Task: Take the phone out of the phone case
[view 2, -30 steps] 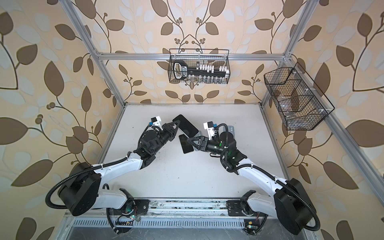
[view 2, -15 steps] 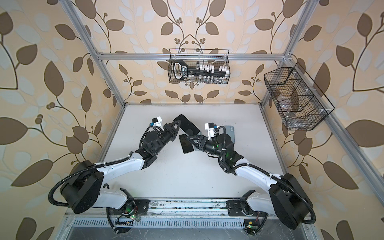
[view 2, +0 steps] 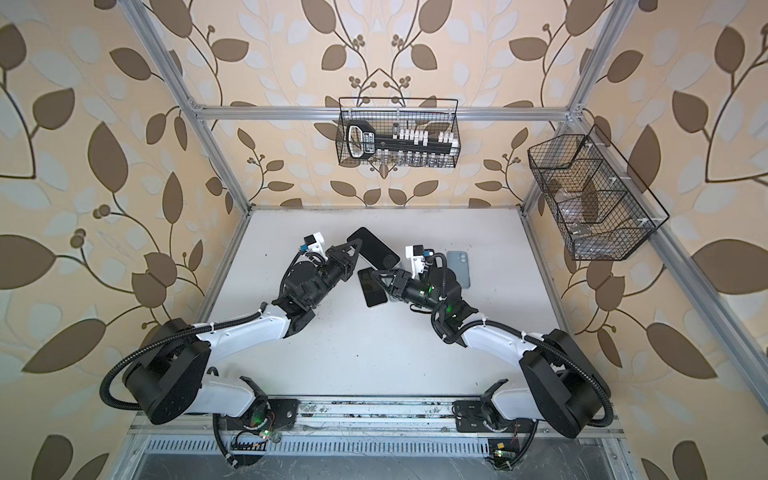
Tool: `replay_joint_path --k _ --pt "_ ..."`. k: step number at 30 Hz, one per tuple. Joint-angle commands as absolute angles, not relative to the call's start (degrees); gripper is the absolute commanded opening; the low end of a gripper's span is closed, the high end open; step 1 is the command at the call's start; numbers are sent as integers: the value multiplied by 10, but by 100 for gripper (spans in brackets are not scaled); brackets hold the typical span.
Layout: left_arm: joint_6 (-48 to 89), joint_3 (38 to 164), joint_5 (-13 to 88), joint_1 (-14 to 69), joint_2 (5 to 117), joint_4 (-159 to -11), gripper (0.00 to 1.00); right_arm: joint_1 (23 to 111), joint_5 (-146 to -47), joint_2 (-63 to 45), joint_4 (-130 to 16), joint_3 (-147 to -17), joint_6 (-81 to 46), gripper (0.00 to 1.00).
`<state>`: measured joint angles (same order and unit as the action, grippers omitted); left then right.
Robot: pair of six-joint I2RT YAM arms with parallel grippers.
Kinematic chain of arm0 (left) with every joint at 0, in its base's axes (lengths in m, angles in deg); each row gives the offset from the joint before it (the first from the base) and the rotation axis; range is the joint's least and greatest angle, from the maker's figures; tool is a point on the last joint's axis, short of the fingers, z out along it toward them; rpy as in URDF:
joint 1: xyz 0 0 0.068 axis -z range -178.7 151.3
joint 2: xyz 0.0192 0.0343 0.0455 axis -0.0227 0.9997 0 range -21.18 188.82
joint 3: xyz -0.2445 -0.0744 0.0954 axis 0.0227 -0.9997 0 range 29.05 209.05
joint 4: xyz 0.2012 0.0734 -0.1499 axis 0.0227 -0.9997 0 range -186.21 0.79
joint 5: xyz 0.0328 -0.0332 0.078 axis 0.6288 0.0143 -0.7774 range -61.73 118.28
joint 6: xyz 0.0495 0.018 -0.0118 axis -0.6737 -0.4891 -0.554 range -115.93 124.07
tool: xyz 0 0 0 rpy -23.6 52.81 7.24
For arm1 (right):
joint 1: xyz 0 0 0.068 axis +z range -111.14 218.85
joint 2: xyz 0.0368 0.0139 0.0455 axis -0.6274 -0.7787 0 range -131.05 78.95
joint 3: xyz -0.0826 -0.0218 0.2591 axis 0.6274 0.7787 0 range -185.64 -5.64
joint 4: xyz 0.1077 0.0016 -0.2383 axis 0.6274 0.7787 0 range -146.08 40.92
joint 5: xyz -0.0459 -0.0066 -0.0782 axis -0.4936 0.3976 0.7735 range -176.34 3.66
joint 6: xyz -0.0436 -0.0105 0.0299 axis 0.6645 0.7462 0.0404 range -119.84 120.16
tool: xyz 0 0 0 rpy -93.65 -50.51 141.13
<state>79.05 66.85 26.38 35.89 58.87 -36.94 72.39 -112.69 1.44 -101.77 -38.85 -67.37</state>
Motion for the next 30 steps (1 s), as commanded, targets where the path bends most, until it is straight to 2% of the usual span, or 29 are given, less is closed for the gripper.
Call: replay_joint_path --k 1,6,8,14,17,25,30 --pt "803 696 272 365 581 -291 0 726 -1128 4 -1060 -396 -684 38" --pt "806 692 272 365 581 -288 0 724 -1128 -2 -1069 -397 -684 33" --pt "807 691 273 365 581 -286 0 723 -1128 -5 -1074 -397 -686 27" --pt "810 686 267 365 579 -286 0 724 -1127 -11 -1084 -393 -687 21" --pt "817 684 262 365 579 -285 0 724 -1123 -10 -1092 -389 -685 15" --pt "849 673 237 365 578 -291 0 734 -1112 0 -1089 -382 -650 10" --pt "868 669 222 365 575 -308 0 741 -1109 13 -1057 -386 -584 10"
